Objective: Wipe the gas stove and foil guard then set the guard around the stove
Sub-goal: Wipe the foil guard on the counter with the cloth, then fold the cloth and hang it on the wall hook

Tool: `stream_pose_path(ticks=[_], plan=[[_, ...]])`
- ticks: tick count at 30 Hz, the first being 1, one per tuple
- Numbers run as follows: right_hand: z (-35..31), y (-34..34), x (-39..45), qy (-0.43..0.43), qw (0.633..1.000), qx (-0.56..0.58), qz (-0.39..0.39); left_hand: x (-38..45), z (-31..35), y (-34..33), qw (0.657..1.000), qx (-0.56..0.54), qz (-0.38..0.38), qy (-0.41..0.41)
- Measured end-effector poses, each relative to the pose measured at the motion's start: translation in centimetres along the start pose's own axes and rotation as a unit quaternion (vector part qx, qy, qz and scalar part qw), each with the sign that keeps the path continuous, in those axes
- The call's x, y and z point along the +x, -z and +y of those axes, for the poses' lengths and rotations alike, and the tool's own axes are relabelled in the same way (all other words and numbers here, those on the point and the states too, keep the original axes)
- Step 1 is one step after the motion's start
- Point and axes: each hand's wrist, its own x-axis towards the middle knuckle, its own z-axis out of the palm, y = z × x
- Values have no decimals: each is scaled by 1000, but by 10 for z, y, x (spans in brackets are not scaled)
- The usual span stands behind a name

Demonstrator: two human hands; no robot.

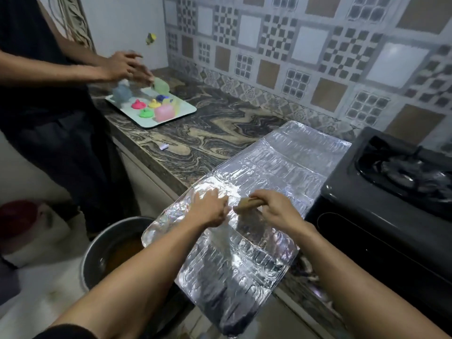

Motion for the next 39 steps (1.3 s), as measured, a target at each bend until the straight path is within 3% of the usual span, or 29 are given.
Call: stream_pose_path(ticks=[6, 9, 13, 17, 20, 25, 28, 31, 35, 39], plan=[[13, -20, -27, -29, 991, -116, -55, 2, 11, -8, 998, 23, -53, 30], [25, -17, -49, -38, 992, -116, -34, 5, 14, -5, 997, 26, -59, 34], [33, -6, -69, -55, 987, -136, -66, 8, 13, -9, 996, 47, -63, 44], [24, 11, -77, -106, 992, 55, -51, 8, 16, -9, 996, 36, -71, 47], [20, 28, -74, -121, 983, 136, -3, 5, 19, -6, 996, -11, -69, 61], [20, 64, -77, -130, 952, 270, 55, 5, 44, 44, 987, -155, -34, 18], [20, 100, -88, -103, 947, 298, 68, -7, 85, 104, 945, -325, 5, -44], [16, 140, -103, -48, 957, 277, 64, -30, 128, 154, 872, -476, -53, -105], [14, 192, -119, 9, 976, 204, 80, -51, 169, 186, 846, -484, -118, -189], [34, 227, -138, 15, 960, 214, 178, -62, 212, 189, 841, -486, -90, -222]])
